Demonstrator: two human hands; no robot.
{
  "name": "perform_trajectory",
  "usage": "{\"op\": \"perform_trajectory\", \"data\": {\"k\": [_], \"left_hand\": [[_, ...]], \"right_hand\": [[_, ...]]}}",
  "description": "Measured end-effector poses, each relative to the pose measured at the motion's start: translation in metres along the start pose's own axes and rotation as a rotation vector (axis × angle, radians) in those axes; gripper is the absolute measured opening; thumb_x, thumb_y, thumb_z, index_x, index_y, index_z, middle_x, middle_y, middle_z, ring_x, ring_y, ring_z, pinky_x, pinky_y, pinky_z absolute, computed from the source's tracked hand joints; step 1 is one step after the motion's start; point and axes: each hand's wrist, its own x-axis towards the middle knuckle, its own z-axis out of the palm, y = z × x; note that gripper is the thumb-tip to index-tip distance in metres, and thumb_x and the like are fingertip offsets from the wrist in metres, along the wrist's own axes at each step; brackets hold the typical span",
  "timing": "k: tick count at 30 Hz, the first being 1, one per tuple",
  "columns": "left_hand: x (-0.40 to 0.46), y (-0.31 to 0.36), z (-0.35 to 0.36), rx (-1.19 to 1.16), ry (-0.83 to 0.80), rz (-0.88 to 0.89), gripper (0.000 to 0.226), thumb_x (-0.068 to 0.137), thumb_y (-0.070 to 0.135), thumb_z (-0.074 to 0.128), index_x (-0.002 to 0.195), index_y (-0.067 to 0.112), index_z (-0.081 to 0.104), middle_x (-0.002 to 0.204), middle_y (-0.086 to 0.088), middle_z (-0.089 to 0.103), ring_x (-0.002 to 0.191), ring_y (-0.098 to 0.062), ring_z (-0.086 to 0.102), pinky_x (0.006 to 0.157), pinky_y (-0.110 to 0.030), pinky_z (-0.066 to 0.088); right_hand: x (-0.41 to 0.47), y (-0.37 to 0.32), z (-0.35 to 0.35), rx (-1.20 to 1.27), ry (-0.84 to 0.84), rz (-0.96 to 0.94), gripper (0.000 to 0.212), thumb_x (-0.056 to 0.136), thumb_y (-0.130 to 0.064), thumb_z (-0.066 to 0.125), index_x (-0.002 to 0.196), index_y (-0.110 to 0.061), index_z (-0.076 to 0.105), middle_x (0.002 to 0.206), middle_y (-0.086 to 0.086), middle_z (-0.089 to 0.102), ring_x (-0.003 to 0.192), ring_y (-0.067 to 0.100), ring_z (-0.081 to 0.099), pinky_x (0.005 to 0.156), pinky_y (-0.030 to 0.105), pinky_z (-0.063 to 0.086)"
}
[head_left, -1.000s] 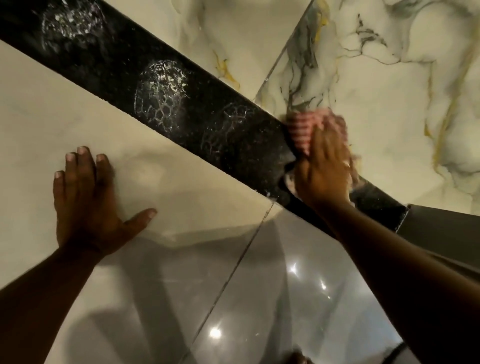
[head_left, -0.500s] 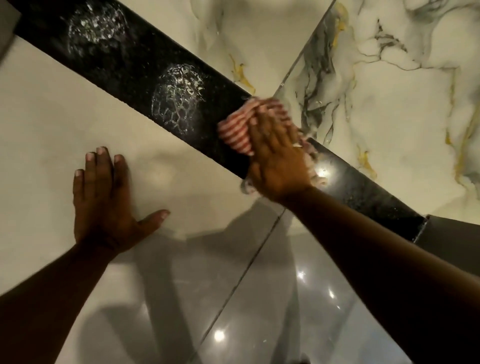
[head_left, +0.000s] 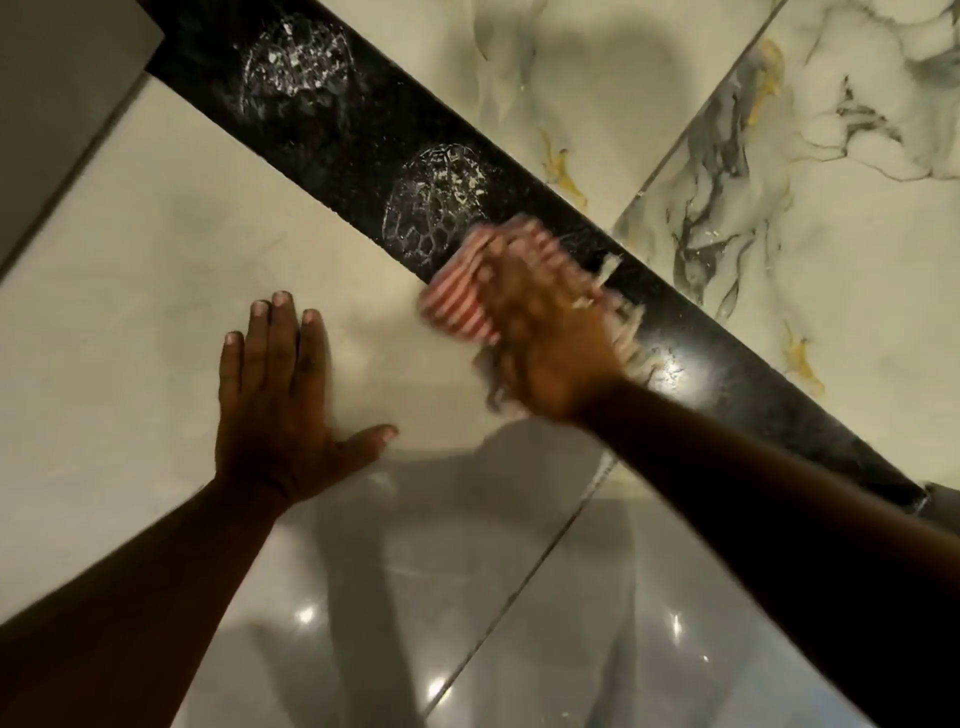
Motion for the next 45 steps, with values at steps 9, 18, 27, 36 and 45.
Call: {"op": "perform_trajectory", "data": {"k": [9,18,27,36,45], "left_hand": [[0.04,-0.066,-0.011,-0.002,-0.053,-0.125,0.132,0.071,0.092,0.036,0.161,0.001,0.005,0.169,-0.028,0.002,0.158,-0.042,0.0,0.126,-0.05,-0.005],[0.052,-0.075,-0.015,-0.014,-0.019,-0.238,0.135,0.067,0.09,0.04,0.161,-0.001,0.008,0.17,-0.027,0.003,0.159,-0.04,0.001,0.127,-0.052,0.0],[0.065,-0.088,-0.017,-0.037,-0.001,-0.262,0.134,0.065,0.091,0.044,0.157,-0.002,0.013,0.167,-0.031,0.011,0.156,-0.044,0.009,0.125,-0.057,0.007],[0.068,-0.085,-0.02,-0.038,0.002,-0.265,0.135,0.065,0.09,0.047,0.156,-0.004,0.014,0.166,-0.032,0.012,0.156,-0.045,0.009,0.124,-0.06,0.008],[0.064,-0.088,-0.016,-0.025,0.027,-0.242,0.133,0.068,0.09,0.043,0.157,-0.004,0.014,0.166,-0.031,0.011,0.156,-0.046,0.009,0.124,-0.058,0.007]], "right_hand": [[-0.113,-0.001,0.017,0.015,0.049,0.244,0.07,0.093,-0.042,0.035,0.149,-0.001,0.029,0.156,0.023,0.017,0.148,0.035,0.009,0.122,0.051,0.008],[0.025,0.022,-0.011,-0.084,0.101,0.05,0.071,0.093,-0.042,0.025,0.152,-0.003,0.027,0.159,0.022,0.022,0.148,0.038,0.017,0.12,0.055,0.01],[-0.033,-0.082,0.023,0.047,0.141,-0.031,0.059,0.098,-0.042,0.036,0.145,-0.008,0.043,0.151,0.017,0.036,0.146,0.037,0.023,0.121,0.052,0.016],[0.027,0.018,-0.015,-0.09,0.154,0.206,0.065,0.096,-0.035,0.03,0.151,0.0,0.029,0.158,0.024,0.022,0.149,0.038,0.014,0.12,0.055,0.015],[0.061,-0.086,0.009,-0.029,0.09,-0.242,0.059,0.096,-0.036,0.033,0.147,-0.006,0.04,0.155,0.017,0.034,0.145,0.038,0.026,0.12,0.057,0.015]]}}
